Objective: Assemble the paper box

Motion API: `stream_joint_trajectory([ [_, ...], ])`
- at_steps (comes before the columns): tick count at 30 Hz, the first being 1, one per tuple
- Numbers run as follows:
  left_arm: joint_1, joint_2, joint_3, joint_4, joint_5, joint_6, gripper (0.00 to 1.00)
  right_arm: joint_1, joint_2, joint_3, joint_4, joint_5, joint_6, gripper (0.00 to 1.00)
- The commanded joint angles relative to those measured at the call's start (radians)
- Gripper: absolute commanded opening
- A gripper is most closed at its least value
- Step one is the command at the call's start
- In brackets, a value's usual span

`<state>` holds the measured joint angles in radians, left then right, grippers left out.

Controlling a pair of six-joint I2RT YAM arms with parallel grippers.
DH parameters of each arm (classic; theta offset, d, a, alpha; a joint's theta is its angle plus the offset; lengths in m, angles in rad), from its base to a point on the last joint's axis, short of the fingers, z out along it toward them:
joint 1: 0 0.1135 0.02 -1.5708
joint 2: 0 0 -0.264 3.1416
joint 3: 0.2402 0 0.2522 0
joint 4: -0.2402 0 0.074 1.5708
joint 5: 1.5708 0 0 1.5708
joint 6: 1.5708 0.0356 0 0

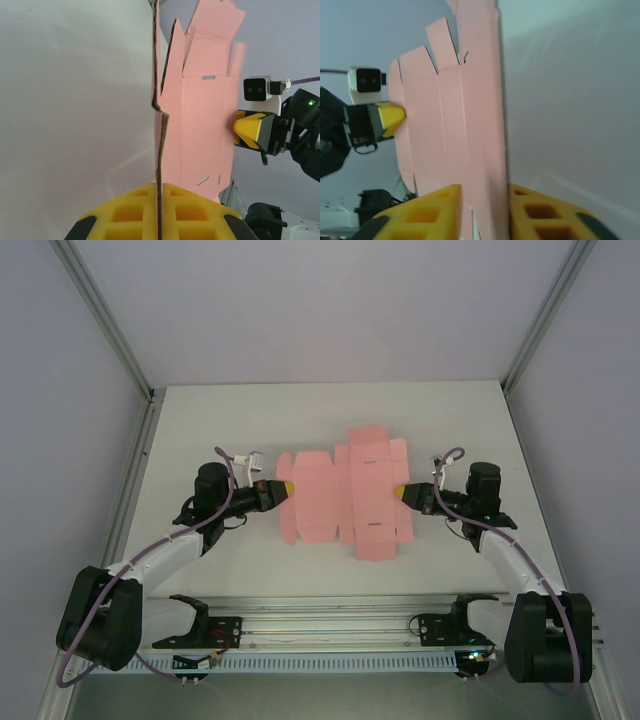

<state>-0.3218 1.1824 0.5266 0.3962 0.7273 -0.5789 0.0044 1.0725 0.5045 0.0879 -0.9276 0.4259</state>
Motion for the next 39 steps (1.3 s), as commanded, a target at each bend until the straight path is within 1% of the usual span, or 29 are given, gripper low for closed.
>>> stream_joint_trajectory([
  [1,0.006,-0.036,0.014,-0.01,-0.035,0.023,0.0,-0.002,-0.027,0.032,-0.05,-0.06,-0.036,0.18],
  [2,0.006,-0.04,0.009,-0.009,-0.041,0.024,0.0,-0.001,-0.033,0.033,-0.054,-0.059,-0.042,0.17],
  [3,0.006,-0.047,0.004,-0.012,-0.058,0.026,0.0,-0.001,-0.042,0.034,-0.062,-0.054,-0.051,0.12],
  [5,0.007,-0.057,-0.002,-0.031,-0.081,0.036,0.0,-0.002,-0.055,0.039,-0.069,-0.033,-0.054,0.0],
  [6,0.006,-0.061,-0.004,-0.049,-0.093,0.043,0.0,-0.001,-0.055,0.047,-0.085,-0.024,-0.059,0.0],
  [7,0.007,-0.068,-0.001,-0.077,-0.113,0.049,0.07,0.0,-0.053,0.067,-0.114,-0.012,-0.076,0.0],
  [8,0.007,-0.079,0.005,-0.114,-0.134,0.065,0.39,0.001,-0.046,0.095,-0.164,0.005,-0.097,0.0],
  [9,0.007,-0.096,0.009,-0.157,-0.157,0.088,0.87,0.005,-0.034,0.133,-0.237,0.021,-0.137,0.0],
  [10,0.007,-0.116,0.014,-0.196,-0.185,0.112,1.0,0.012,-0.018,0.171,-0.306,0.033,-0.179,0.0],
  [11,0.007,-0.139,0.021,-0.241,-0.225,0.138,1.0,0.027,-0.004,0.215,-0.375,0.06,-0.221,0.0],
  [13,0.009,-0.2,0.071,-0.387,-0.374,0.176,1.0,0.077,0.03,0.318,-0.529,0.132,-0.339,0.0],
  [14,0.008,-0.228,0.113,-0.468,-0.46,0.176,1.0,0.107,0.052,0.379,-0.631,0.156,-0.437,0.0],
  [15,0.009,-0.246,0.151,-0.529,-0.519,0.182,1.0,0.128,0.074,0.436,-0.731,0.158,-0.531,0.01],
  [16,0.008,-0.259,0.188,-0.579,-0.566,0.197,1.0,0.142,0.097,0.488,-0.817,0.156,-0.611,0.04],
  [18,0.007,-0.265,0.256,-0.658,-0.619,0.257,1.0,0.164,0.129,0.575,-0.918,0.194,-0.714,0.04],
  [19,0.008,-0.261,0.285,-0.693,-0.643,0.28,1.0,0.174,0.142,0.614,-0.953,0.219,-0.767,0.02],
  [20,0.007,-0.249,0.318,-0.729,-0.67,0.285,1.0,0.184,0.164,0.665,-0.998,0.23,-0.842,0.0],
  [21,0.008,-0.233,0.345,-0.746,-0.678,0.285,1.0,0.189,0.19,0.716,-1.048,0.232,-0.911,0.0],
  [23,0.009,-0.182,0.389,-0.752,-0.631,0.282,1.0,0.203,0.28,0.847,-1.176,0.282,-1.014,0.0],
  [26,0.007,-0.092,0.42,-0.694,-0.492,0.258,1.0,0.233,0.456,1.014,-1.352,0.402,-1.123,0.0],
  [28,0.008,-0.047,0.418,-0.626,-0.426,0.242,1.0,0.242,0.561,1.078,-1.433,0.392,-1.257,0.0],
  [30,0.009,-0.012,0.419,-0.6,-0.396,0.231,1.0,0.248,0.649,1.123,-1.43,0.389,-1.342,0.0],
  [31,0.008,0.003,0.421,-0.605,-0.369,0.24,1.0,0.256,0.678,1.141,-1.395,0.41,-1.336,0.0],
  [33,0.006,0.024,0.418,-0.62,-0.306,0.268,1.0,0.296,0.719,1.16,-1.342,0.486,-1.359,0.0],
  [37,0.005,0.048,0.379,-0.568,-0.179,0.336,1.0,0.389,0.784,1.182,-1.279,0.663,-1.456,0.0],
  [39,0.004,0.074,0.361,-0.517,-0.176,0.352,1.0,0.415,0.812,1.208,-1.288,0.684,-1.491,0.0],
])
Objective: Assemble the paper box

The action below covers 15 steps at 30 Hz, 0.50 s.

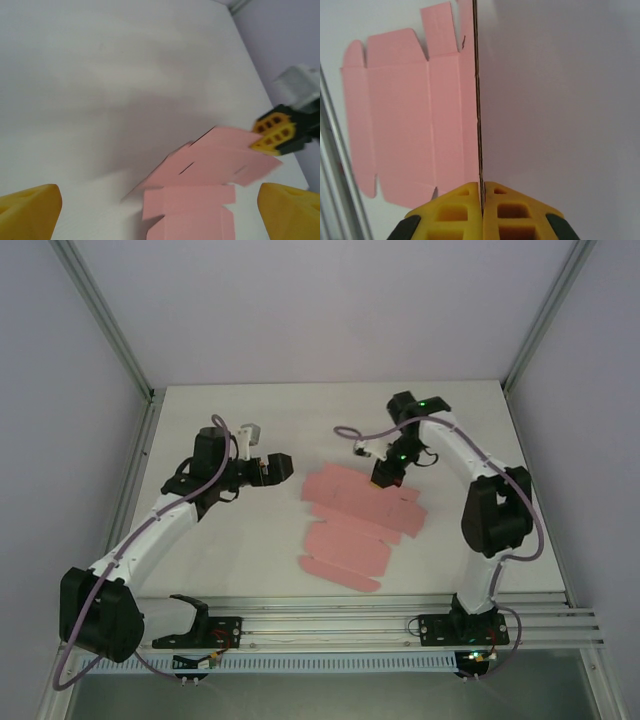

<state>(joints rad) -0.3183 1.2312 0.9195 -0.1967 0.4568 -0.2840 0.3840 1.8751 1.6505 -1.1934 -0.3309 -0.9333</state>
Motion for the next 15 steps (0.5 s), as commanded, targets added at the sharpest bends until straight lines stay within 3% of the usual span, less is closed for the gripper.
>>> stream_joint_trajectory([
  [1,0.0,0.048,-0.031,0.095,0.096,0.065,1.0,0.043,0.02,0.074,-0.007,0.083,-0.141,0.0],
  [7,-0.033,0.198,0.069,0.078,0.249,0.183,0.99,0.071,0.021,0.018,0.164,0.05,-0.206,0.0],
  [15,-0.091,0.25,0.142,-0.027,0.211,0.394,0.72,0.072,0.089,0.143,-0.037,-0.019,-0.239,0.0],
])
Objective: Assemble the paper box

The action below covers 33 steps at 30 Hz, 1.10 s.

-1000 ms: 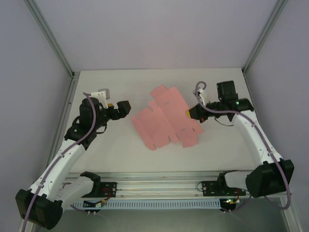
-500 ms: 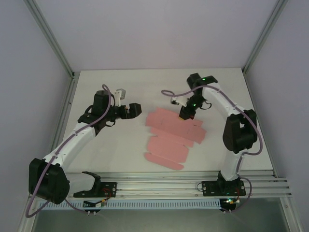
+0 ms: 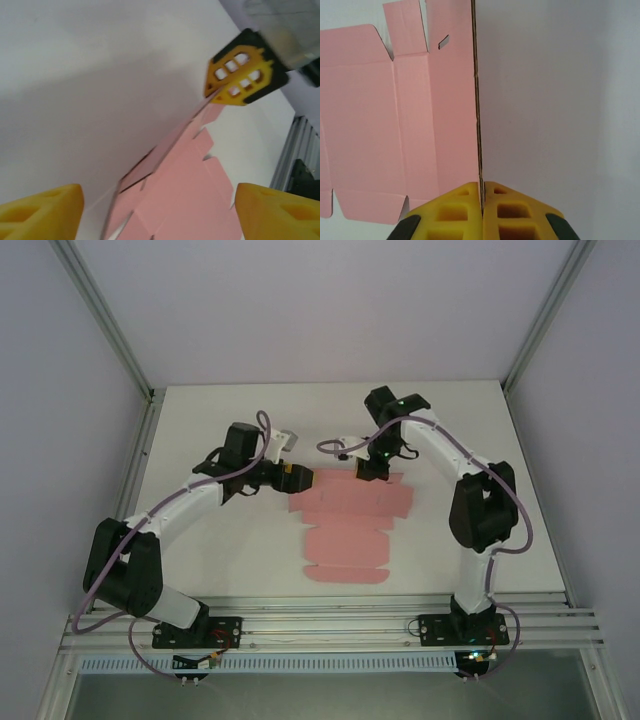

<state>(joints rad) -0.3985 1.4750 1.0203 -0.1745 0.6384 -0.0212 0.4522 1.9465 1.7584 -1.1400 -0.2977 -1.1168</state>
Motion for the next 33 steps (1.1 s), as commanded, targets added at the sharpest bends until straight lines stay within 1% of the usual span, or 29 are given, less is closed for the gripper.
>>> stream_joint_trajectory([
  [1,-0.013,0.013,0.051,-0.06,0.02,0.148,0.66,0.003,0.022,0.043,-0.101,-0.054,-0.056,0.0],
  [2,-0.014,0.021,0.065,-0.075,0.013,0.162,0.59,0.004,0.029,0.053,-0.118,-0.057,-0.056,0.0],
  [4,-0.016,0.037,0.094,-0.097,-0.006,0.172,0.55,0.004,0.042,0.075,-0.144,-0.07,-0.051,0.0],
  [6,-0.017,0.044,0.11,-0.097,-0.024,0.179,0.47,0.003,0.051,0.094,-0.163,-0.086,-0.051,0.0],
  [9,-0.023,0.05,0.114,-0.097,-0.021,0.199,0.43,0.003,0.057,0.114,-0.181,-0.107,-0.056,0.0],
  [10,-0.025,0.055,0.121,-0.129,-0.014,0.204,0.43,0.002,0.058,0.12,-0.18,-0.111,-0.054,0.0],
  [11,-0.028,0.06,0.126,-0.139,-0.005,0.209,0.41,0.002,0.061,0.129,-0.186,-0.118,-0.054,0.0],
  [13,-0.034,0.069,0.137,-0.159,-0.003,0.213,0.34,0.002,0.07,0.152,-0.202,-0.126,-0.048,0.0],
  [15,-0.039,0.064,0.129,-0.156,-0.001,0.213,0.32,0.002,0.078,0.166,-0.214,-0.124,-0.043,0.0],
  [17,-0.042,0.048,0.11,-0.135,-0.017,0.204,0.29,0.002,0.083,0.168,-0.216,-0.117,-0.036,0.0],
  [19,-0.046,0.028,0.087,-0.113,-0.035,0.182,0.29,0.003,0.086,0.167,-0.221,-0.11,-0.031,0.0],
  [21,-0.049,0.015,0.068,-0.055,-0.044,0.158,0.29,0.003,0.089,0.167,-0.231,-0.109,-0.029,0.0],
  [22,-0.051,0.013,0.066,-0.05,-0.047,0.155,0.26,0.002,0.09,0.166,-0.232,-0.109,-0.025,0.0],
  [24,-0.058,0.013,0.068,-0.053,-0.063,0.15,0.19,0.003,0.091,0.167,-0.229,-0.109,-0.014,0.0],
  [25,-0.062,0.013,0.07,-0.058,-0.074,0.151,0.18,0.003,0.091,0.167,-0.228,-0.111,-0.01,0.0],
  [27,-0.07,0.008,0.073,-0.06,-0.086,0.149,0.12,0.002,0.092,0.167,-0.224,-0.111,-0.001,0.0],
  [30,-0.087,-0.012,0.058,-0.025,-0.118,0.123,0.09,0.002,0.099,0.166,-0.212,-0.105,0.027,0.0],
  [33,-0.116,-0.026,0.053,-0.005,-0.179,0.099,0.05,0.004,0.097,0.16,-0.167,-0.094,0.084,0.0],
])
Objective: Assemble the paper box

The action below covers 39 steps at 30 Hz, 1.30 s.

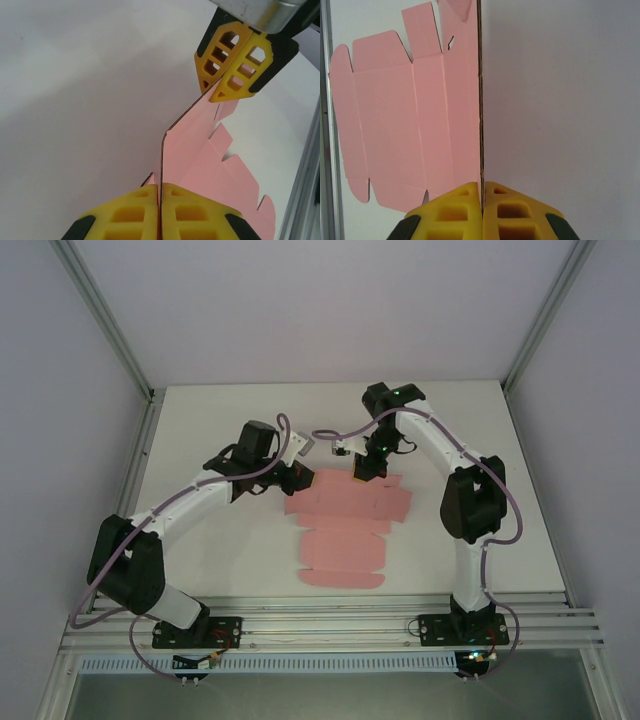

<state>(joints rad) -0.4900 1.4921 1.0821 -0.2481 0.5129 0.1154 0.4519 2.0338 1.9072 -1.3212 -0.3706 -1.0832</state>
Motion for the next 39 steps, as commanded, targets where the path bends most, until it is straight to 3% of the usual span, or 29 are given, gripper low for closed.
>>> stream_joint_trajectory([
  [1,-0.043,-0.045,-0.005,0.064,-0.078,-0.035,0.03,0.004,0.009,0.013,0.035,-0.019,0.087,0.0],
  [3,-0.088,-0.05,-0.006,0.079,-0.185,-0.029,0.01,0.004,0.008,0.024,0.059,-0.028,0.149,0.0],
  [11,-0.305,0.026,-0.012,0.286,-0.84,-0.069,0.0,0.017,-0.019,0.052,0.116,-0.16,0.506,0.0],
  [14,-0.374,0.085,0.023,0.327,-0.995,-0.069,0.0,0.024,-0.021,0.062,0.135,-0.16,0.619,0.0],
  [20,-0.465,0.216,0.094,0.412,-1.192,0.006,0.0,0.04,-0.036,0.064,0.138,-0.18,0.681,0.0],
  [29,-0.5,0.232,0.125,0.41,-1.217,-0.064,0.0,0.044,-0.043,0.043,0.142,-0.142,0.674,0.0],
  [30,-0.498,0.221,0.109,0.42,-1.224,-0.066,0.09,0.044,-0.044,0.041,0.143,-0.138,0.672,0.0],
  [34,-0.494,0.154,0.07,0.366,-1.209,-0.065,0.26,0.039,-0.059,0.038,0.156,-0.109,0.662,0.0],
  [37,-0.459,0.045,0.018,0.292,-1.123,-0.098,0.57,0.018,-0.08,0.037,0.162,-0.117,0.649,0.0],
  [39,-0.423,-0.049,-0.043,0.266,-1.123,-0.137,0.78,-0.004,-0.092,0.036,0.164,-0.129,0.639,0.0],
])
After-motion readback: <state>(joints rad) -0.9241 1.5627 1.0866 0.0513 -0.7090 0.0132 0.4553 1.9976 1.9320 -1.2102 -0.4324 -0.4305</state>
